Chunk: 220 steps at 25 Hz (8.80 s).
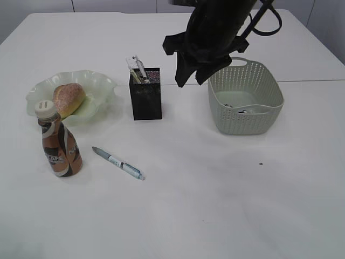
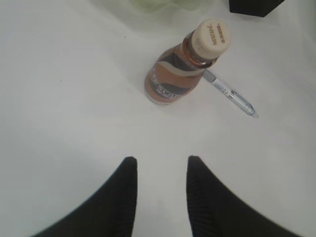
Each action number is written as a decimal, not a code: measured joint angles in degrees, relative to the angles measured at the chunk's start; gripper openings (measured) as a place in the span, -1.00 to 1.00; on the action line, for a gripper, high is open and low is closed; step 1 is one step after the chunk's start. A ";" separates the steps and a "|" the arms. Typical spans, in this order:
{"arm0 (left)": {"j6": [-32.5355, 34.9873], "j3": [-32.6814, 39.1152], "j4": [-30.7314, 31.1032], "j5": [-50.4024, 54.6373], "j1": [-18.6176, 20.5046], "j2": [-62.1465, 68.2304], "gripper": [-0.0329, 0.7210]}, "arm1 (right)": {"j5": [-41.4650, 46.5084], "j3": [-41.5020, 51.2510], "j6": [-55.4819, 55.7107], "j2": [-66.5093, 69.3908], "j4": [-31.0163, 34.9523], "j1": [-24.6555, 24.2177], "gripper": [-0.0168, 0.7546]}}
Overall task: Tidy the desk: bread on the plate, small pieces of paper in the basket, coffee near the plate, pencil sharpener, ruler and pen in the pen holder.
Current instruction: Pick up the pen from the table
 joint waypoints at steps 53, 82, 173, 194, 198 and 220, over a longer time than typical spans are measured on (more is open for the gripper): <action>24.33 -35.87 -4.20 4.16 -7.98 16.12 -0.24 | -1.28 43.01 4.95 -35.81 -15.33 -16.30 -0.06; 50.74 -46.88 12.35 0.61 -32.30 52.72 -0.24 | -2.67 43.01 4.95 -35.81 -15.22 -16.30 -0.06; 89.57 -47.24 17.62 8.37 -31.35 68.68 0.11 | -5.67 43.01 4.84 -35.81 -15.24 -16.30 -0.06; 89.57 -48.05 15.04 7.57 -31.32 71.47 -0.06 | -5.89 43.01 4.84 -35.81 -15.48 -16.30 -0.06; 89.57 -48.05 14.70 7.69 -31.32 71.47 -0.46 | -6.10 43.01 4.84 -35.81 -15.48 -16.30 -0.06; 87.70 -48.29 12.40 11.20 -31.19 71.48 -0.66 | -6.10 43.01 4.08 -35.81 -15.71 -16.30 -0.06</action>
